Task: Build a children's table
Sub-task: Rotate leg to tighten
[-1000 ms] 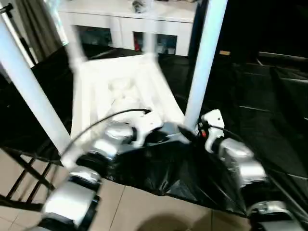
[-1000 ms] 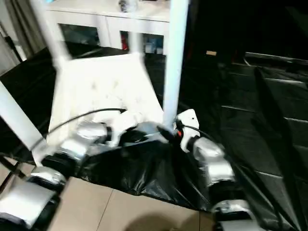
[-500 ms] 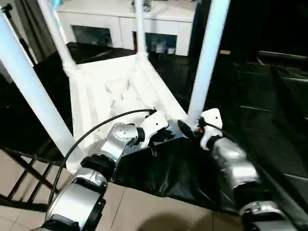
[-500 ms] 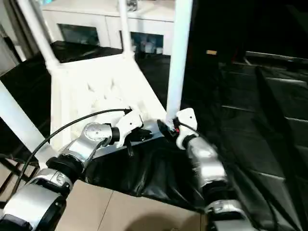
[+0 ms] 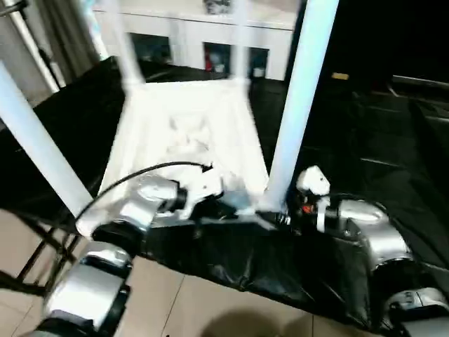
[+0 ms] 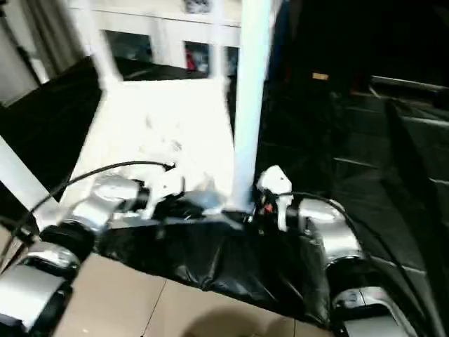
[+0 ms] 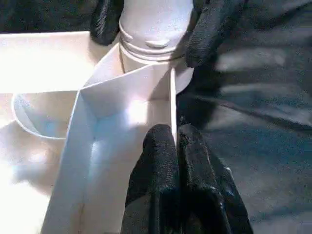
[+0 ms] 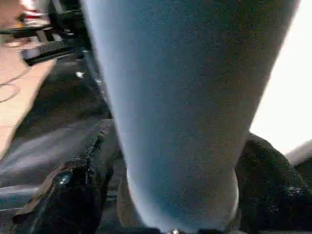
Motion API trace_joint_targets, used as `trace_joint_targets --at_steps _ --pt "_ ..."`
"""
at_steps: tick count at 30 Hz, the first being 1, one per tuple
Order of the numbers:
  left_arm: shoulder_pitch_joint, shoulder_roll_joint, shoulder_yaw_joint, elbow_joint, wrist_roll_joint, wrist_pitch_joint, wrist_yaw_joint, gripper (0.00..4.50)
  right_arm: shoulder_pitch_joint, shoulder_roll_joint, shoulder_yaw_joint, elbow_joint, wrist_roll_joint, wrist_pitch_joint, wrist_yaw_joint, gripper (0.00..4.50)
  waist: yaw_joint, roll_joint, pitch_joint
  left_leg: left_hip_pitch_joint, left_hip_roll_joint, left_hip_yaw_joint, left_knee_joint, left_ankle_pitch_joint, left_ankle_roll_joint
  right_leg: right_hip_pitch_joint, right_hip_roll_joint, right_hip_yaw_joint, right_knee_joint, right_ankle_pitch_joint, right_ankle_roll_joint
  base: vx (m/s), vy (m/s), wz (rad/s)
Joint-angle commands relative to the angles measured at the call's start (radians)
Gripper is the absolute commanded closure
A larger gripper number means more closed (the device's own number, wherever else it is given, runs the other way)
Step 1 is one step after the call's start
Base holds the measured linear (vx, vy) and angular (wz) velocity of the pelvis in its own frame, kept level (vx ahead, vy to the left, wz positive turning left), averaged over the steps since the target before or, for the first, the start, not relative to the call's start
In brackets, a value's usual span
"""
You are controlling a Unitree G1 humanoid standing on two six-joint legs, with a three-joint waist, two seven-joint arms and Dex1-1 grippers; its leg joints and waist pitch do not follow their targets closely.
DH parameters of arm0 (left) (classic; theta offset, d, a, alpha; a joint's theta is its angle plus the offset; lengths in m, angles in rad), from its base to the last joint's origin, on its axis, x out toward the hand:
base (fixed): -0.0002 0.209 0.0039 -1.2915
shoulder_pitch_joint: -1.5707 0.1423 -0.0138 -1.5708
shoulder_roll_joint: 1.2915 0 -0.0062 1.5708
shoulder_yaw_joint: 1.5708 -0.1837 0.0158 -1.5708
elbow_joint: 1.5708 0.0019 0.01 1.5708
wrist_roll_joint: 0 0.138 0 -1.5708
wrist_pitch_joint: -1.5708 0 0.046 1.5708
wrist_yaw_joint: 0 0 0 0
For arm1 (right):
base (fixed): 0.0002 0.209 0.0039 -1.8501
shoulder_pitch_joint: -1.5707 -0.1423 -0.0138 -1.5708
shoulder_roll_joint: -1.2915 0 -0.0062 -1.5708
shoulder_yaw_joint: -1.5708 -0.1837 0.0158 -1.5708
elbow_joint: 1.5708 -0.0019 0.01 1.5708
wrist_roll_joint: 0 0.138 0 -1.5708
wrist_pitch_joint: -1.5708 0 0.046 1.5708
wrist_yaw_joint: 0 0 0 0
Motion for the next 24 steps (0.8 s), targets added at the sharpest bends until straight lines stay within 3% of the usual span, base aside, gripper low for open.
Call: trace_joint_targets --at_steps 1,5,12,14,16,18,19,20,24 --pt "0.005 -0.007 -0.046 0.012 0.021 -0.007 -0.029 4.5 -0.016 -0.001 0.033 -0.014 0.003 0.015 0.05 1.3 0.001 -0.006 -0.056 -0.003 0.027 0.006 -0.065 -0.143 0.123 0.06 -0.052 0.046 -0.058 -0.125 -0.28 0.0 0.0 0.0" --pt "-0.005 -0.003 -0.046 0.024 0.024 -0.012 -0.04 4.5 -0.021 -0.003 0.041 -0.011 0.001 0.024 0.079 1.69 0.009 -0.009 -0.056 -0.003 0.025 0.007 -0.065 -0.141 0.114 0.061 -0.052 0.047 -0.058 -0.13 -0.273 0.0 0.0 0.0" --pt "-0.005 0.0 -0.035 0.033 0.026 -0.006 -0.023 4.5 -0.003 0.007 0.032 -0.026 0.015 0.052 0.068 1.86 0.012 -0.01 -0.057 -0.003 0.025 0.006 -0.065 -0.127 0.111 0.062 -0.053 0.046 -0.056 -0.125 -0.268 0.0 0.0 0.0" --pt "-0.002 -0.008 -0.03 0.038 0.037 0.009 0.046 4.5 0.005 0.031 0.01 -0.024 0.017 0.056 -0.012 1.87 0.011 -0.009 -0.055 -0.003 0.026 0.006 -0.067 -0.138 0.105 0.059 -0.053 0.047 -0.059 -0.147 -0.262 0.0 0.0 0.0" --pt "0.0 -0.04 -0.014 0.045 0.046 0.041 0.174 4.5 0.003 0.088 -0.048 0.022 -0.005 0.034 -0.229 1.87 0.007 -0.01 -0.051 -0.001 0.025 0.005 -0.071 -0.166 0.079 0.056 -0.055 0.048 -0.066 -0.211 -0.244 0.0 0.0 0.0" --pt "0.002 -0.059 -0.006 0.044 0.044 0.054 0.215 4.5 -0.001 0.112 -0.075 0.046 -0.007 0.03 -0.312 1.87 -0.002 -0.014 -0.047 0.002 0.019 0.003 -0.074 -0.201 0.048 0.053 -0.057 0.047 -0.082 -0.346 -0.2 0.0 0.0 0.0" --pt "0.002 -0.059 -0.006 0.044 0.044 0.054 0.215 4.5 -0.001 0.112 -0.075 0.046 -0.007 0.03 -0.312 1.87 -0.002 -0.014 -0.047 0.002 0.019 0.003 -0.074 -0.201 0.048 0.053 -0.057 0.047 -0.082 -0.346 -0.2 0.0 0.0 0.0" --pt "0.003 -0.068 -0.003 0.044 0.043 0.058 0.23 4.5 -0.003 0.121 -0.087 0.055 -0.006 0.031 -0.343 1.87 -0.009 -0.014 -0.046 0.0 0.017 0.0 -0.075 -0.215 0.047 0.053 -0.055 0.046 -0.088 -0.394 -0.178 0.0 0.0 0.0" --pt "0.013 -0.128 -0.004 0.03 0.051 0.089 0.321 4.5 -0.003 0.179 -0.12 0.089 -0.032 0.028 -0.536 1.87 -0.019 -0.013 -0.046 -0.003 0.016 -0.002 -0.077 -0.213 0.046 0.051 -0.052 0.046 -0.088 -0.374 -0.176 0.0 0.0 0.0"
